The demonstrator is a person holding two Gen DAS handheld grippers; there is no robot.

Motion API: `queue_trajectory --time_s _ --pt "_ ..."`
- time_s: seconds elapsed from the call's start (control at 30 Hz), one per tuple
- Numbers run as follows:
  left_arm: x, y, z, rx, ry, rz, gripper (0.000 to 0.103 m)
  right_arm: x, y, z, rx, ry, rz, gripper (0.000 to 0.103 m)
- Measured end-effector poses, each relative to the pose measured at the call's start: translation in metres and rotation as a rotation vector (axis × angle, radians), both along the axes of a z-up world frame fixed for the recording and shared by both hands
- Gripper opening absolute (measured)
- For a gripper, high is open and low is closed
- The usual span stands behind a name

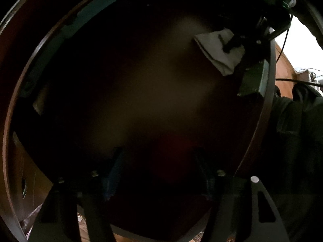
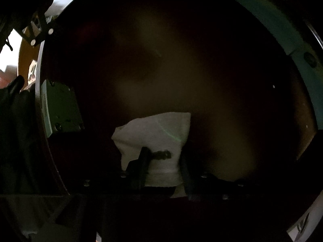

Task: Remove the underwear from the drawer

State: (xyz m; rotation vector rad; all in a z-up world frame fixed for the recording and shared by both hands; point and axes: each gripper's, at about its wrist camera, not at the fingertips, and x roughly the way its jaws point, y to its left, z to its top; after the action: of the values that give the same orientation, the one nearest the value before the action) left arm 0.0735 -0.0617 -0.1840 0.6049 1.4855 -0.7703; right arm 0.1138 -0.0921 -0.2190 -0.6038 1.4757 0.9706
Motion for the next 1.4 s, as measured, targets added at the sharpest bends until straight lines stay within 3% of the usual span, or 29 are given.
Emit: queue_trajectory --time_s 0.33,0.5,0.73,0.8,0.9,0.97,1.1,1.4 --pt "0.024 -0.017 -0.019 0.007 0.169 0.044 0.061 -0.006 0.003 0.001 0.026 -0.029 -0.043 0.032" --pt "0.03 -0.021 -0.026 0.005 0.253 0.078 0.048 -0.003 0.001 0.0 0.043 -0.034 -0.062 0.032" --pt "0.025 -0.014 -0.033 -0.015 0.289 0.13 0.046 0.002 0.004 -0.001 0.057 -0.041 -0.079 0.032" --pt "0.025 -0.014 -0.032 -0.038 0.291 0.146 0.039 0.003 0.005 0.0 0.064 -0.047 -0.089 0.032" --pt "0.024 -0.015 -0.024 -0.066 0.239 0.164 0.029 0.004 0.005 0.002 0.073 -0.067 -0.113 0.031" --pt "0.022 -0.017 -0.019 -0.043 0.157 0.169 0.028 0.004 0.005 0.004 0.086 -0.084 -0.134 0.027" --pt "0.005 0.0 -0.014 -0.064 0.082 0.198 0.027 -0.001 -0.004 0.023 0.106 -0.124 -0.182 0.024" --pt "-0.01 0.015 0.022 -0.164 -0.105 0.283 0.027 -0.003 -0.007 0.03 0.134 -0.159 -0.249 0.016"
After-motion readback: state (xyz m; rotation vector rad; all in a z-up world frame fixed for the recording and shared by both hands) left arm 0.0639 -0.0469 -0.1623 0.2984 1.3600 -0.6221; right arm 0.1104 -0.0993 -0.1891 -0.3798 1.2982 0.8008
